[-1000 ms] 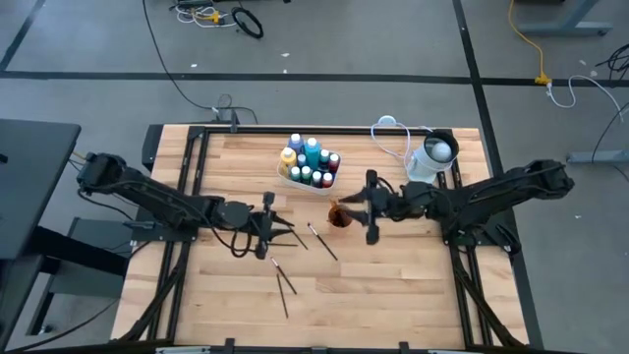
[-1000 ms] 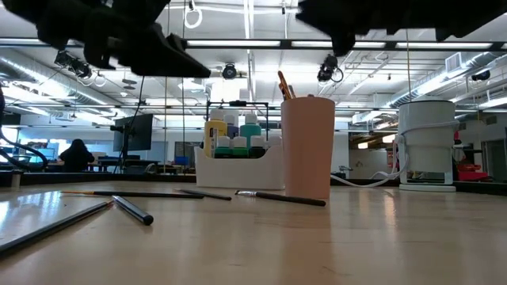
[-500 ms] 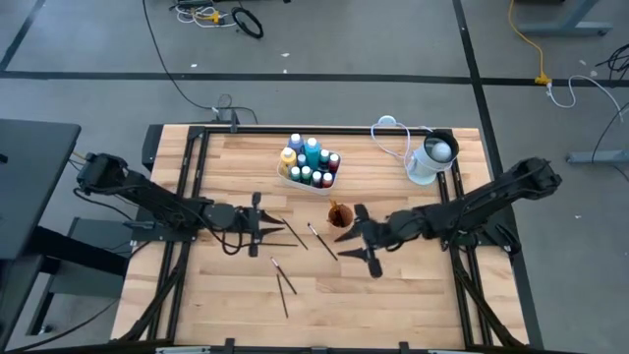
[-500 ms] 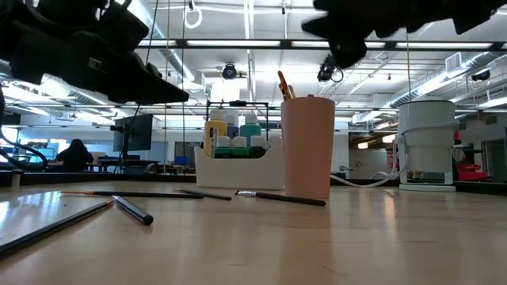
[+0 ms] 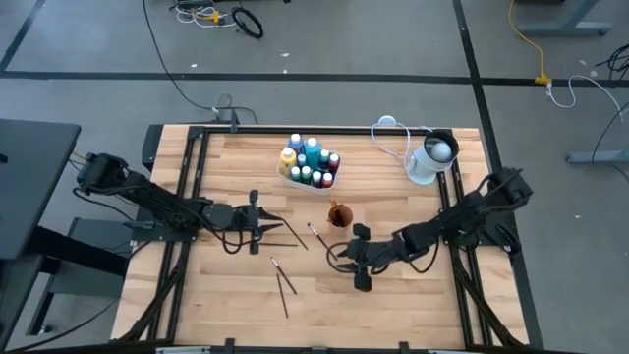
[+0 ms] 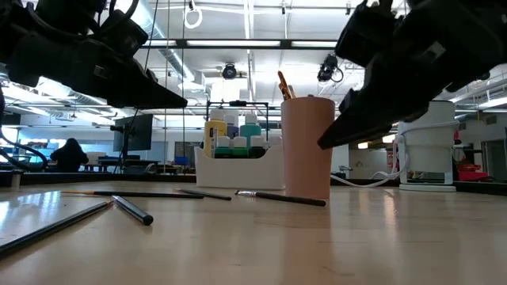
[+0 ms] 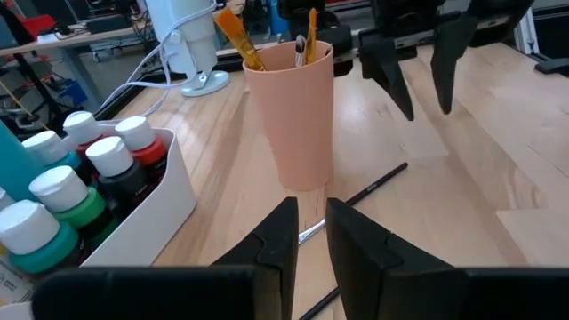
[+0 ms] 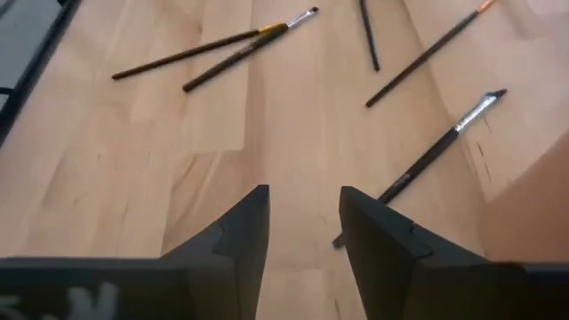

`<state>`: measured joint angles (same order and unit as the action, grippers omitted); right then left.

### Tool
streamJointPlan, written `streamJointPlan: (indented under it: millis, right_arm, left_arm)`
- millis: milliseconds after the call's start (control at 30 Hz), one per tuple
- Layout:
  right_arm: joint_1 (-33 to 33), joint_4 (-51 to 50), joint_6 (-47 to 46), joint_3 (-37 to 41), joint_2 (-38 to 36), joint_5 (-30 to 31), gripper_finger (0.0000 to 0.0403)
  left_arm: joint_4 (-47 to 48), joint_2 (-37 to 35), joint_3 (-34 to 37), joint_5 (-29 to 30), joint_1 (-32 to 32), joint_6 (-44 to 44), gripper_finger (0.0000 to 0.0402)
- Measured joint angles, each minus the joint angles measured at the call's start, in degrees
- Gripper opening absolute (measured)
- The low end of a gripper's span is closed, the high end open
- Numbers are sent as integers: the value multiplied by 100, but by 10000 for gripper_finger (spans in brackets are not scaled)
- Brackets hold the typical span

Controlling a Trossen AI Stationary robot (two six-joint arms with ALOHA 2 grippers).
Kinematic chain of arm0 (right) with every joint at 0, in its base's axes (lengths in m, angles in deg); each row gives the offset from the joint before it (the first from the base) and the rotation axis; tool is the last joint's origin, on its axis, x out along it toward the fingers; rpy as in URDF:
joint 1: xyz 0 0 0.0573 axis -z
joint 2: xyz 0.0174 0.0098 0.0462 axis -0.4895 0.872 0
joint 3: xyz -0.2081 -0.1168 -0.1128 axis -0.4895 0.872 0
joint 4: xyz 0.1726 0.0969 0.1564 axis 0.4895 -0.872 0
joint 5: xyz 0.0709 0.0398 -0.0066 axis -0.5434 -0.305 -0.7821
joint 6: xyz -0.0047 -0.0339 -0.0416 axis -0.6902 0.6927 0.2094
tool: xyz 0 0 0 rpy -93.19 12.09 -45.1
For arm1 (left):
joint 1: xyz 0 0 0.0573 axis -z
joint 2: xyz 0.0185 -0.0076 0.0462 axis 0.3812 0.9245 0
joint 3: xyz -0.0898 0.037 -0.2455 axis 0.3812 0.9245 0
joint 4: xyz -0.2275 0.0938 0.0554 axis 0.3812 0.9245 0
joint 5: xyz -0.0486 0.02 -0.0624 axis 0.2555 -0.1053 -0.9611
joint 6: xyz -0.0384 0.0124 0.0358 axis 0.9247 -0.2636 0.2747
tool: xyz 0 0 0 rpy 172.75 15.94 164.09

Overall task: Pick & Place Paint Supplies
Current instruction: Put the black paint brush into the orange cup

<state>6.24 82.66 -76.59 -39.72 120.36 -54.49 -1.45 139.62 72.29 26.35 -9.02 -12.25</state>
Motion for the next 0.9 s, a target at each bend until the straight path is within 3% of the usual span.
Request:
streamJointPlan:
  millis: [300, 467, 667, 900]
  right_arm:
    - [90, -128, 79, -5, 82, -41, 138]
    - [90, -227, -93, -2, 332, -275, 164]
    - [118, 128, -159, -3, 712, 21, 201]
    - [169, 107, -224, -7, 859, 63, 196]
  left_arm:
    - [-11, 0, 0, -22, 0, 0, 70]
    - [-6, 2, 0, -24, 0, 87, 71]
    - [59, 2, 0, -18, 0, 108, 70]
    - [69, 3, 0, 5, 0, 259, 70]
